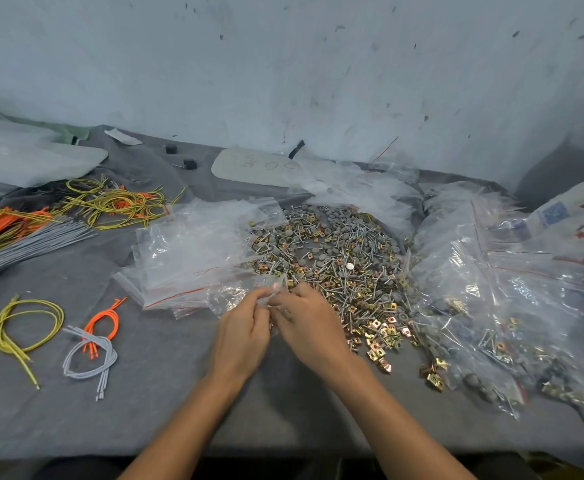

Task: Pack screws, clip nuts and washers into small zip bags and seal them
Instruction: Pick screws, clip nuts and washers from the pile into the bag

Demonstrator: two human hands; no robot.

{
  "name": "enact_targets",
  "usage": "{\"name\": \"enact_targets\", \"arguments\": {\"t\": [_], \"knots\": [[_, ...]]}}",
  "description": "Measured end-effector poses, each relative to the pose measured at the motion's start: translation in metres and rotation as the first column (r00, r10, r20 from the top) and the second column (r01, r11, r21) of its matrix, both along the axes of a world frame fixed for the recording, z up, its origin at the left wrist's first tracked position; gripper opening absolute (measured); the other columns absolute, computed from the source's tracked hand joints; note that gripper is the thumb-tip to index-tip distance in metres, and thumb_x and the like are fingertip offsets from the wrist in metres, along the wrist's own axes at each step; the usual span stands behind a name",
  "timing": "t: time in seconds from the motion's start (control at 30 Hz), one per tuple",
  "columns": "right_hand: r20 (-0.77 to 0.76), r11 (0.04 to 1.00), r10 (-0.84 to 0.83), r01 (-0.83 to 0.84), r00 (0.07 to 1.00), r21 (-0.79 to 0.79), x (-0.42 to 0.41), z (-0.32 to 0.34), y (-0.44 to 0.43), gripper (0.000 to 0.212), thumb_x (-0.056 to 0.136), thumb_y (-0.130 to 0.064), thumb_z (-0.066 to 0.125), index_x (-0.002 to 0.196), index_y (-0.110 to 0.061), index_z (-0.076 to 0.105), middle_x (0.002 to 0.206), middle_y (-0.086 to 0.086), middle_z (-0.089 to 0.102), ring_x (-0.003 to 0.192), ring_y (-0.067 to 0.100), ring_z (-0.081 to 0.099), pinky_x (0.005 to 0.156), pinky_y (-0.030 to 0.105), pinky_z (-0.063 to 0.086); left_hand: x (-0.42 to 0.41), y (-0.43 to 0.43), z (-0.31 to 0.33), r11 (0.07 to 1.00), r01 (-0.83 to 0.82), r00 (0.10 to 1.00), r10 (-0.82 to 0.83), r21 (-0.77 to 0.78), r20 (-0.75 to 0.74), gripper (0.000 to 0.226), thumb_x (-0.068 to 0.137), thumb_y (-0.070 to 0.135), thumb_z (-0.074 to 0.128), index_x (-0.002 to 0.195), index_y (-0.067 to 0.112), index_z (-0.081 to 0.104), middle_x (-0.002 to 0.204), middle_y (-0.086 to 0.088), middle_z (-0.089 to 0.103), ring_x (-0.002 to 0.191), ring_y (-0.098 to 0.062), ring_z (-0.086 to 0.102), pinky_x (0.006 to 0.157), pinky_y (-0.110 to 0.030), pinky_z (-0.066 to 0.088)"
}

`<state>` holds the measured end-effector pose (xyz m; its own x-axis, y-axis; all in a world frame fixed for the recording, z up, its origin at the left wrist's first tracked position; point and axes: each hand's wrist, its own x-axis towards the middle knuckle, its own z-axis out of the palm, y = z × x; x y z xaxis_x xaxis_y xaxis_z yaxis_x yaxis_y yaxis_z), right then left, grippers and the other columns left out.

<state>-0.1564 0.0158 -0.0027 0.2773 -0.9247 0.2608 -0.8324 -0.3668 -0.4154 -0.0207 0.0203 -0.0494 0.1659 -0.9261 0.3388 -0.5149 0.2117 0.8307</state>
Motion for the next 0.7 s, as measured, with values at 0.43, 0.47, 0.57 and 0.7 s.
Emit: {"name": "enact_targets", "arguments": {"t": [0.43,0.47,0.57,0.7], "knots": [[-0.271,0.93,-0.289,0.336,0.918,0.147,-0.108,0.002,0.004,0.038,0.091,-0.059,0.06,0.074,-0.026,0.053,0.076,-0.01,0.059,0.073,0.012,0.057,0.059,0.033,0.039,-0.001,0.001,0.001,1.0,0.005,0.999,-0.005,-0.001,0.05,0.04,0.094,0.035,0.04,0.123,0.03,0.066,0.081,0.016,0.065,0.068,0.012,0.054,0.063,-0.005,0.035],[-0.266,0.93,-0.285,0.333,0.921,0.154,-0.105,0.001,0.004,0.035,0.091,-0.056,0.061,0.075,-0.026,0.053,0.079,-0.01,0.06,0.076,0.014,0.058,0.062,0.034,0.041,-0.001,0.001,0.001,1.0,0.005,0.998,-0.005,-0.002,0.055,0.04,0.094,0.035,0.04,0.124,0.03,0.066,0.084,0.017,0.067,0.07,0.011,0.055,0.064,-0.007,0.037],[-0.252,0.929,-0.276,0.324,0.928,0.179,-0.099,0.001,0.002,0.022,0.094,-0.042,0.062,0.081,-0.025,0.059,0.087,-0.006,0.063,0.083,0.017,0.061,0.072,0.037,0.051,-0.002,0.003,0.001,1.0,0.008,0.999,-0.008,-0.01,0.05,0.039,0.095,0.033,0.041,0.124,0.031,0.066,0.083,0.018,0.071,0.075,0.006,0.06,0.065,-0.013,0.042],[-0.305,0.918,-0.287,0.352,0.908,0.185,-0.1,0.001,0.002,0.023,0.094,-0.029,0.057,0.077,-0.015,0.062,0.079,-0.001,0.063,0.076,0.021,0.062,0.068,0.036,0.051,-0.002,0.003,0.002,1.0,0.012,0.998,-0.011,-0.007,0.062,0.04,0.095,0.036,0.039,0.125,0.033,0.065,0.081,0.011,0.072,0.074,-0.003,0.062,0.066,-0.029,0.05]]}}
